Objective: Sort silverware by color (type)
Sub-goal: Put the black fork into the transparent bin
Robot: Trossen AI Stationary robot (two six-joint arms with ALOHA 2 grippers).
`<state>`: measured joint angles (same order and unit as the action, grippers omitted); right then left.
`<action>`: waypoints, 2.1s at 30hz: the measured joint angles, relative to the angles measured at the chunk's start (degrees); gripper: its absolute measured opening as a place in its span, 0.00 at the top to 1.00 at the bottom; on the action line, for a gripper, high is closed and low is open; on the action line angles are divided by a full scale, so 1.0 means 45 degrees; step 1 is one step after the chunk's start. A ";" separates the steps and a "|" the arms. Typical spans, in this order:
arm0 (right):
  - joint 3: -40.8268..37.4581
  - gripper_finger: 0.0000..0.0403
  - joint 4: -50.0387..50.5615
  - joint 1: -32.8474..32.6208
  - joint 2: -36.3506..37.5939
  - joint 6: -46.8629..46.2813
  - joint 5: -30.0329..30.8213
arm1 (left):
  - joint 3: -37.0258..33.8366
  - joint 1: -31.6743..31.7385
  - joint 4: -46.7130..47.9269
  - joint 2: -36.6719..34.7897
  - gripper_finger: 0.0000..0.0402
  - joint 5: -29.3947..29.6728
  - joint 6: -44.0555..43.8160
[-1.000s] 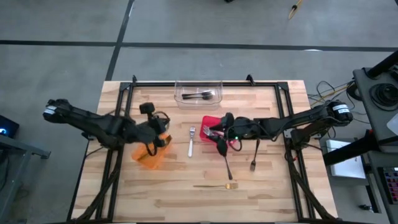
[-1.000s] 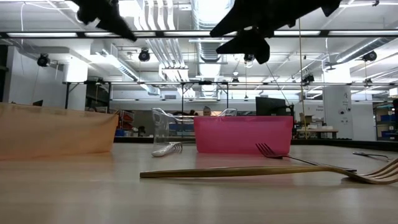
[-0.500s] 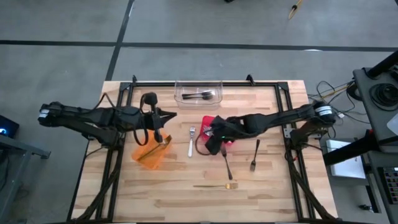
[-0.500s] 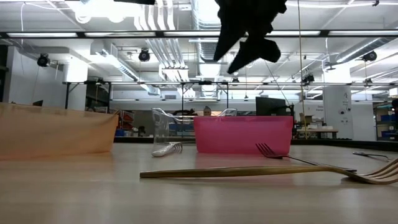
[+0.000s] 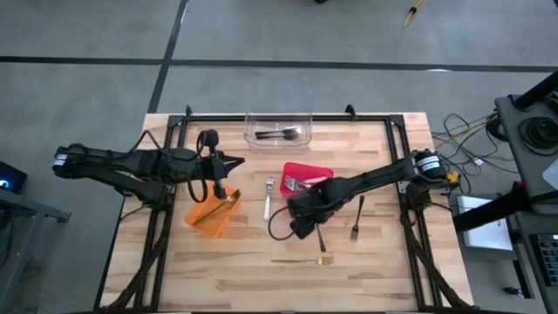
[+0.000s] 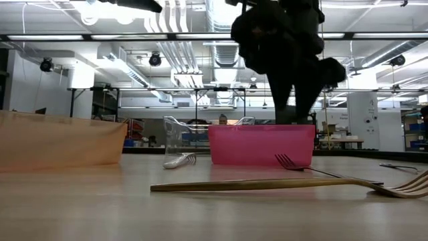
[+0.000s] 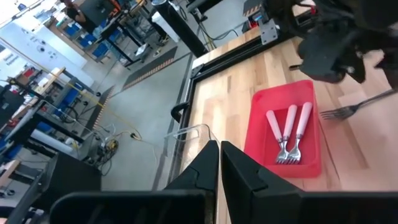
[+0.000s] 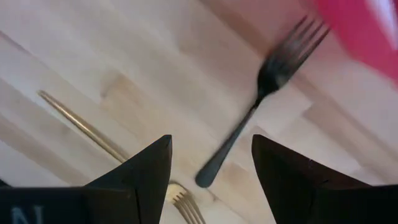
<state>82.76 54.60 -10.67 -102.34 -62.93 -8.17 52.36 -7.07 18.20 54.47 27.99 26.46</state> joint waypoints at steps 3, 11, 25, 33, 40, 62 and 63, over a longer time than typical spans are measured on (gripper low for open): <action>-0.0015 0.47 0.0163 -0.0217 -0.0358 -0.0729 0.0004 | 0.0000 0.0000 -0.0010 -0.0056 1.00 0.0000 -0.0094; -0.0039 0.47 0.0111 -0.0388 -0.1351 -0.1147 0.0059 | 0.0000 0.0000 -0.0009 -0.0046 1.00 -0.0005 -0.0411; -0.0016 0.57 0.0105 -0.0389 -0.2666 0.0096 0.0387 | 0.0000 0.0000 0.0087 -0.0041 1.00 -0.0010 -0.0542; -0.0024 0.76 -0.0053 -0.0395 -0.2717 0.0474 0.0526 | 0.0000 0.0000 0.0087 0.0022 1.00 -0.0015 -0.0671; -0.0039 0.89 -0.0239 -0.0410 -0.2736 0.0714 0.0730 | 0.0000 0.0000 0.0087 0.0114 1.00 -0.0019 -0.0720; 0.0063 0.98 -0.1497 -0.0371 -0.0420 0.3754 0.3637 | 0.0000 0.0000 -0.0034 0.0148 1.00 -0.0039 -0.0855; 0.0063 0.98 -0.1814 -0.0371 -0.0275 0.3970 0.3949 | 0.0000 0.0000 -0.0039 0.0148 1.00 -0.0087 -0.0981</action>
<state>83.05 46.44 -12.34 -103.57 -45.06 9.60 52.36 -7.07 18.02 55.13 27.60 22.05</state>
